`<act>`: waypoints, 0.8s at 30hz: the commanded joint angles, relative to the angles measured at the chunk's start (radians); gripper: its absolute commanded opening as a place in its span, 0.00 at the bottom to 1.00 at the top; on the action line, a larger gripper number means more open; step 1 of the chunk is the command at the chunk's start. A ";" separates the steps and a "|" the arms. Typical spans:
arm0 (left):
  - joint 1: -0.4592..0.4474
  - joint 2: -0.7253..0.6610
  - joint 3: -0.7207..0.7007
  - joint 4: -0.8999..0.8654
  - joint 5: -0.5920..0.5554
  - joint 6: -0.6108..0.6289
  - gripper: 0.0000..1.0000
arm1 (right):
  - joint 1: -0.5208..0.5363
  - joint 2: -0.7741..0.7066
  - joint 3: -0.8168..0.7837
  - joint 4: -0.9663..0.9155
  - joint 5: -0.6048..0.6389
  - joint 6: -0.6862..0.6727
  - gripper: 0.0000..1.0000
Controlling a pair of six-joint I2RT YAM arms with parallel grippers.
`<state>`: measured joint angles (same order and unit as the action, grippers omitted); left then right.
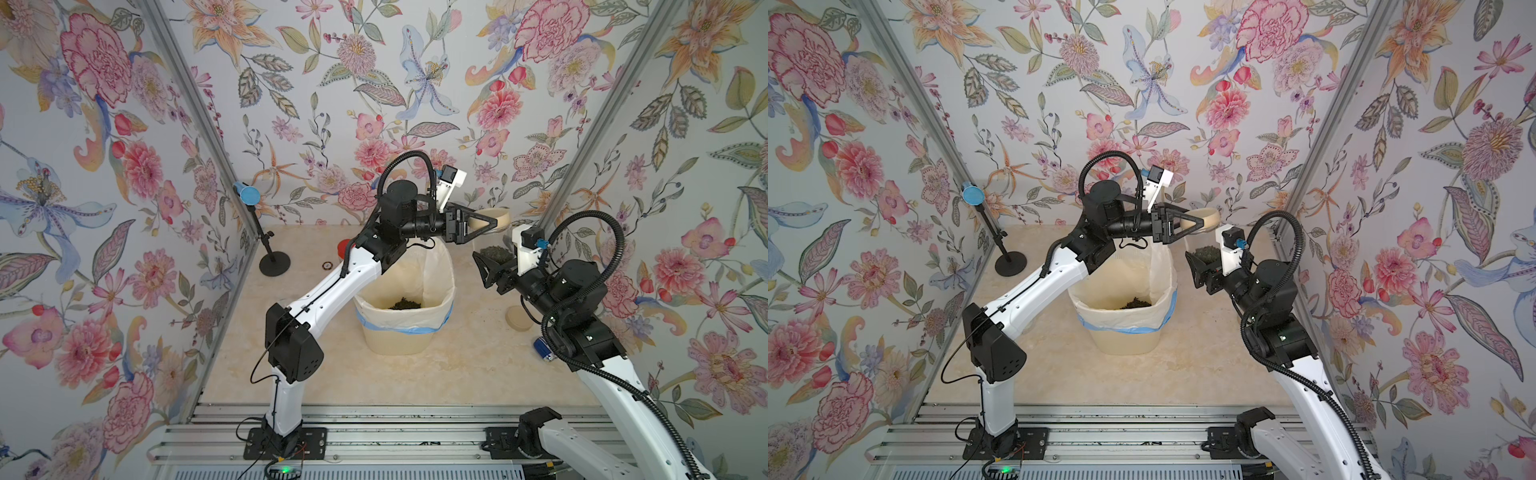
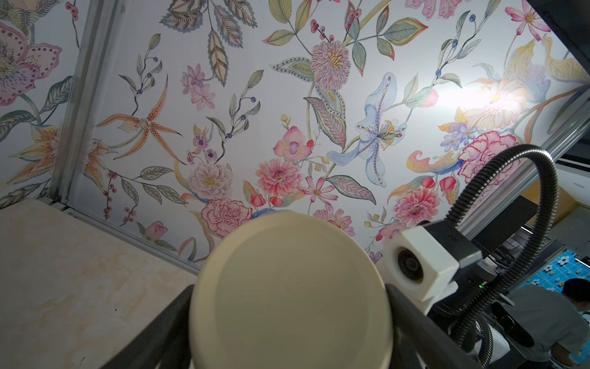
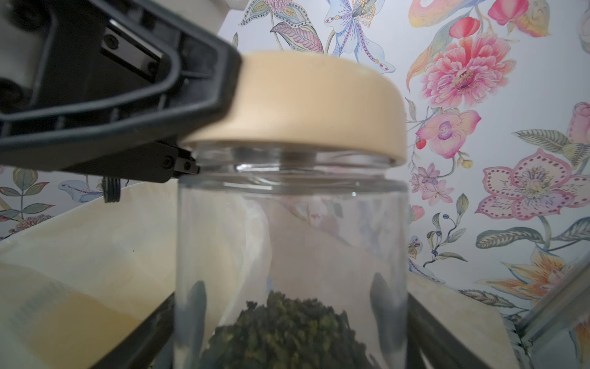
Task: Empty moldy tea leaves from jars
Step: Unscrew the lid from the jar.
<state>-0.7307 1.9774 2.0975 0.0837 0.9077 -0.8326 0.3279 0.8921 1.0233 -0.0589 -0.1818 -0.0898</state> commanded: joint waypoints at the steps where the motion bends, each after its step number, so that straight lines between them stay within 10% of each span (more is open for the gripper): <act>1: -0.018 0.019 0.082 -0.103 -0.060 0.089 0.64 | 0.010 -0.003 0.057 0.041 0.071 -0.051 0.43; 24: -0.023 0.014 0.296 -0.400 -0.317 0.196 0.65 | 0.038 0.011 0.008 0.102 0.125 -0.059 0.43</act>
<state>-0.7654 2.0159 2.3577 -0.2863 0.6476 -0.6739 0.3599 0.9314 1.0321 -0.0635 -0.0692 -0.1459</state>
